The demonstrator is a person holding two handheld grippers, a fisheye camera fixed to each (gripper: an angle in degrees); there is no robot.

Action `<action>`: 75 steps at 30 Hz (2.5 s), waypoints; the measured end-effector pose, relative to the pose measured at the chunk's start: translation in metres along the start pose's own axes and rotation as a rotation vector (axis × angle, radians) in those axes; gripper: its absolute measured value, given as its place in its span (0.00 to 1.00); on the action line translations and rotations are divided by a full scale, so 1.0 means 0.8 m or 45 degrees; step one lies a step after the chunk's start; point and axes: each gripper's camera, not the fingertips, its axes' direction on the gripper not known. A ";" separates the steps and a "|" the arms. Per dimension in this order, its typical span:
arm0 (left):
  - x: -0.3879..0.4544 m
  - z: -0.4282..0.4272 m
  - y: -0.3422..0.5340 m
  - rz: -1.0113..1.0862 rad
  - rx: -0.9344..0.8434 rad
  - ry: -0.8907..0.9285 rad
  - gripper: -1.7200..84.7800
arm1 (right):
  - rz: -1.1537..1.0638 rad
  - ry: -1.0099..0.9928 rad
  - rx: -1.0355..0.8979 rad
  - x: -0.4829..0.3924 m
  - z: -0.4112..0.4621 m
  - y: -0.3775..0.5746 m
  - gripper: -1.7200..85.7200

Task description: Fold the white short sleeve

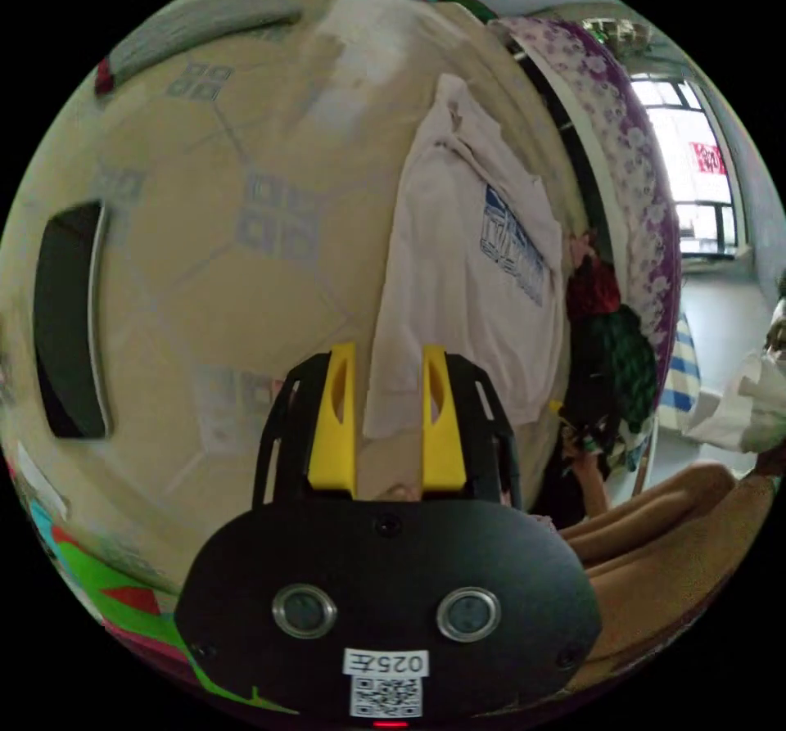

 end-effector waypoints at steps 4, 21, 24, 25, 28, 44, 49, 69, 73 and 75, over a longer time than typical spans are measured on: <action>-0.001 -0.008 0.019 0.012 -0.003 -0.010 0.13 | 0.054 -0.139 0.039 0.029 -0.006 0.015 0.19; -0.020 -0.004 0.004 0.036 -0.121 -0.133 0.08 | 0.065 -0.210 0.025 0.077 -0.011 0.029 0.15; -0.033 -0.007 0.005 0.022 -0.095 -0.136 0.06 | 0.050 -0.088 0.016 0.083 -0.006 0.026 0.06; -0.036 -0.009 0.006 0.025 -0.093 -0.130 0.05 | 0.014 -0.084 0.026 0.083 -0.008 0.028 0.04; -0.054 -0.030 0.007 0.009 -0.096 -0.101 0.04 | 0.024 -0.118 0.022 0.102 -0.026 0.040 0.02; -0.199 -0.132 0.141 -0.201 0.053 0.592 0.02 | 0.296 -0.887 0.176 0.222 -0.096 0.221 0.02; -0.179 -0.201 0.109 -0.088 0.350 0.964 0.01 | 0.105 -1.360 0.398 0.200 -0.148 0.150 0.03; -0.121 -0.015 -0.383 -0.409 0.318 0.691 0.11 | 0.335 -1.291 0.402 0.269 -0.030 -0.292 0.20; -0.090 -0.048 -0.342 -0.131 0.306 0.505 0.12 | 0.108 -0.816 0.234 0.219 -0.047 -0.270 0.21; -0.056 -0.033 -0.296 0.012 0.178 0.305 0.13 | -0.048 -0.517 0.106 0.169 -0.033 -0.257 0.20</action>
